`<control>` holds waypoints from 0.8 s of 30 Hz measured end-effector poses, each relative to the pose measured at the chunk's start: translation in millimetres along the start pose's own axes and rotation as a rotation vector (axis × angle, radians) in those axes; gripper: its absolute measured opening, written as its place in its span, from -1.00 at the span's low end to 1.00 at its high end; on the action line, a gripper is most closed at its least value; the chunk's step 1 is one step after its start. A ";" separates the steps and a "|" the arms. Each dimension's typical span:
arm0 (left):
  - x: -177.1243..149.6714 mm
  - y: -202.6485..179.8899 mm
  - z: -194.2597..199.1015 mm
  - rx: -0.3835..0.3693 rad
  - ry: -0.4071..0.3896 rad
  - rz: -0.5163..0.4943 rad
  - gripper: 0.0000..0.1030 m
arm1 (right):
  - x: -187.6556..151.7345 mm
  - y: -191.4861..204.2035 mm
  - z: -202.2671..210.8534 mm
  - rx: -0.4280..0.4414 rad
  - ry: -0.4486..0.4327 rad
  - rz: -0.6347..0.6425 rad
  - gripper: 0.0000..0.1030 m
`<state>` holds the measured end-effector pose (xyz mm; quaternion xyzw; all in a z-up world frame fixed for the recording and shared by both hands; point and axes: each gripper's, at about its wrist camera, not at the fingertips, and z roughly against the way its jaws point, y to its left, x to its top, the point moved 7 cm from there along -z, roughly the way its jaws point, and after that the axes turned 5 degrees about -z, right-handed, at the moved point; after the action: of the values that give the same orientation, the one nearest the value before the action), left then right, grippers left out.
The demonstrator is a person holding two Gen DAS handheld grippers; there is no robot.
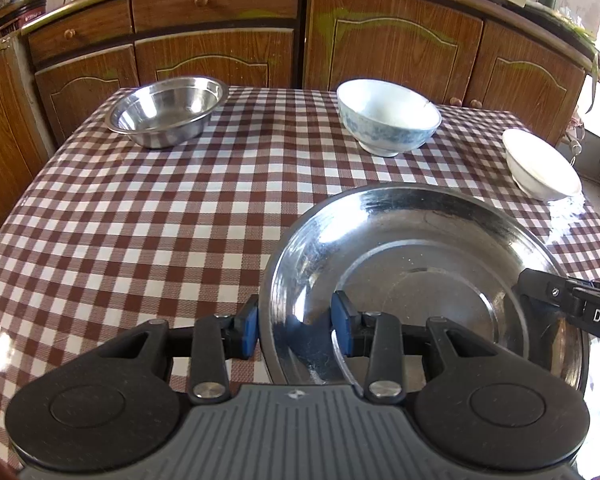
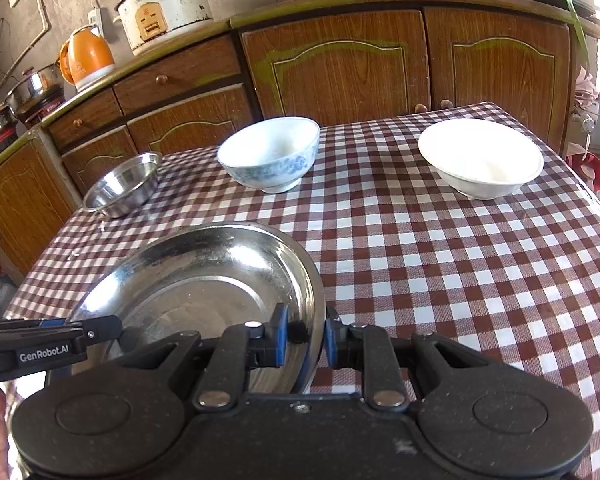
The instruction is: Organize plates and bowls
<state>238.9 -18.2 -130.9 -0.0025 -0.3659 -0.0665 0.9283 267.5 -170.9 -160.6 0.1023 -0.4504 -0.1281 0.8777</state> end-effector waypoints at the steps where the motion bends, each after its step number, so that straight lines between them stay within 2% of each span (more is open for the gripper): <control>1: 0.6 -0.3 -2.3 0.000 0.002 -0.002 -0.27 | 0.0 -1.3 -2.8 0.000 0.001 -0.002 -0.53; 24: 0.2 -8.2 -23.7 0.008 0.010 -0.032 -0.26 | -8.9 -20.3 -31.1 -0.016 0.004 0.009 -0.50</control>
<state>254.1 -27.7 -148.5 0.0074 -0.3617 -0.0801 0.9288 285.2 -185.3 -191.2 0.0934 -0.4479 -0.1276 0.8800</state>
